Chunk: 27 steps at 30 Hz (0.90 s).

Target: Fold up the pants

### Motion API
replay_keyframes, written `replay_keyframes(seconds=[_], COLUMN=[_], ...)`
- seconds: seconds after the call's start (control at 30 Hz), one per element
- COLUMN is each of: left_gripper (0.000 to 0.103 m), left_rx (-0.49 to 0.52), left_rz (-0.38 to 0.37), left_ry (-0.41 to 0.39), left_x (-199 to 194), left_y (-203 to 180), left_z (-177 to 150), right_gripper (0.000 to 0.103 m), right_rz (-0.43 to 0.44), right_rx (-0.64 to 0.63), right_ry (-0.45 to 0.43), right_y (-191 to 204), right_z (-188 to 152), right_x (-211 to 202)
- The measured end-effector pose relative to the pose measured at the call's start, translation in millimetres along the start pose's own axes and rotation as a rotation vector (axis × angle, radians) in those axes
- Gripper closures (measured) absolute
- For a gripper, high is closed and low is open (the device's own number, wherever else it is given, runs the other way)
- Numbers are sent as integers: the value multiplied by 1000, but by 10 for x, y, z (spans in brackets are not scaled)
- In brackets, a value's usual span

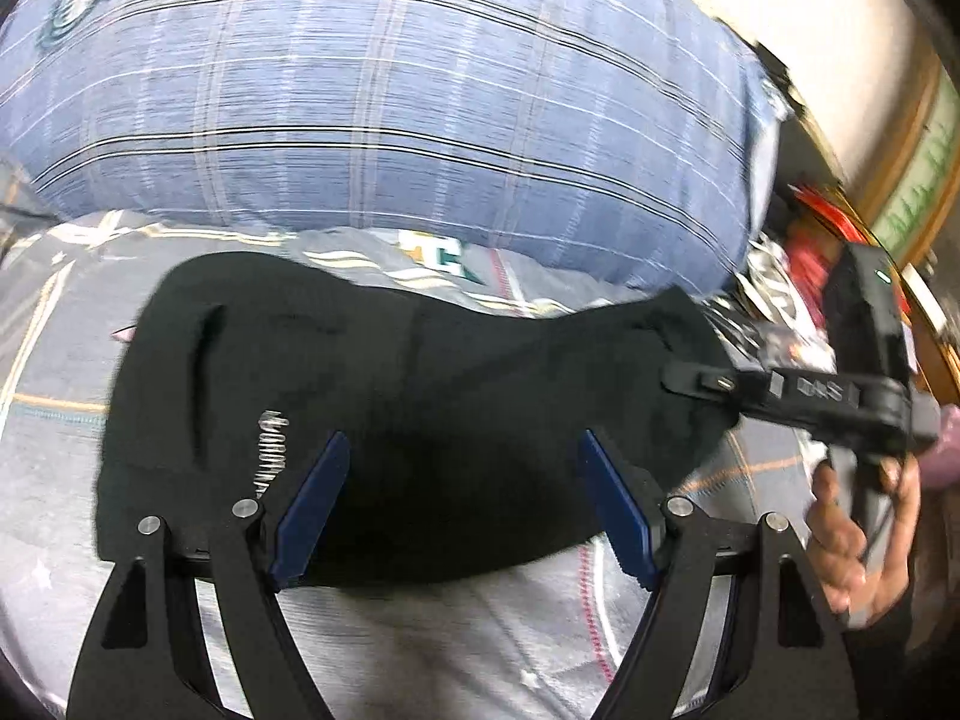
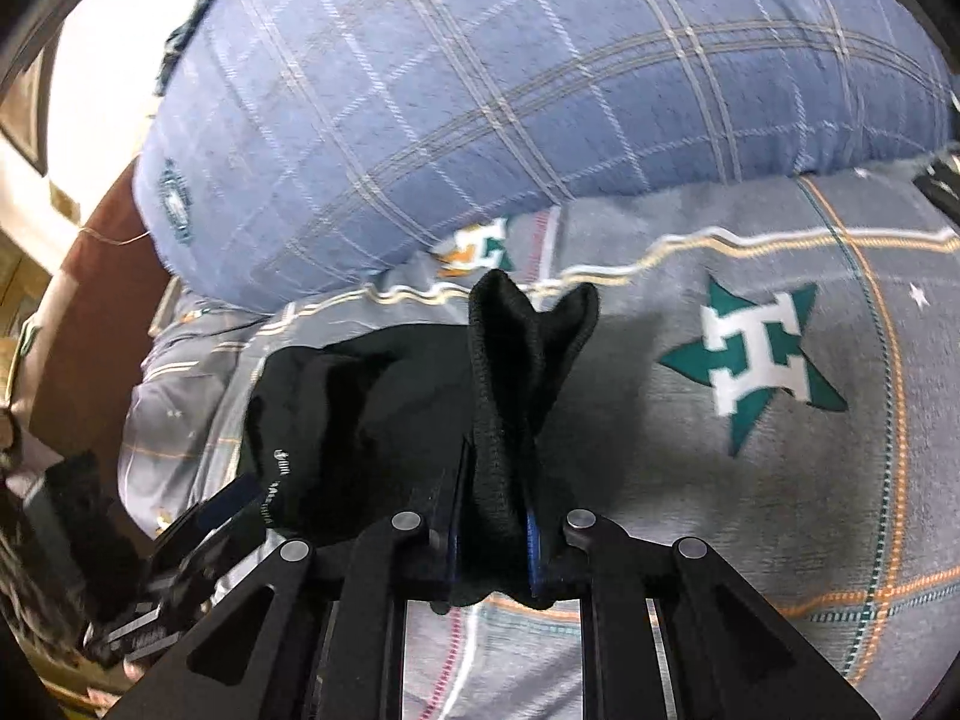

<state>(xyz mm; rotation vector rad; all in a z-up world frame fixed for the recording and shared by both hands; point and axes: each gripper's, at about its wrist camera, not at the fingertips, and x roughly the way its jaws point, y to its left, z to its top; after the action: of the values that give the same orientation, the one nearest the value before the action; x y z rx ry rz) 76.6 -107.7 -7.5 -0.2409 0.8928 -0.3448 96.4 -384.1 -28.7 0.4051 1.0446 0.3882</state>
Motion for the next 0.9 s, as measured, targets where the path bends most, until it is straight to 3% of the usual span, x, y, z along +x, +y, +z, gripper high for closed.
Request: replay_keyframes(seconds=[0.23, 0.4, 0.47, 0.53, 0.67, 0.9], left_gripper=[24, 24, 24, 24, 24, 24], left_rx=[-115, -150, -117, -118, -175, -342], left_rz=[84, 72, 104, 94, -6, 26], left_ry=[11, 151, 177, 172, 102, 52], left_x=[-24, 344, 450, 408, 81, -200], left_y=[375, 525, 508, 494, 600, 1273], left_z=[100, -12, -40, -20, 71, 125], right_gripper=[88, 88, 88, 88, 88, 88], right_rz=[72, 95, 103, 110, 123, 121], right_rx=[-75, -111, -124, -138, -155, -168], right_ry=[-42, -49, -47, -41, -25, -5], right_y=[355, 573, 647, 732, 887, 1279], right_z=[-31, -21, -24, -26, -34, 2], right_x=[-100, -82, -67, -47, -3, 193])
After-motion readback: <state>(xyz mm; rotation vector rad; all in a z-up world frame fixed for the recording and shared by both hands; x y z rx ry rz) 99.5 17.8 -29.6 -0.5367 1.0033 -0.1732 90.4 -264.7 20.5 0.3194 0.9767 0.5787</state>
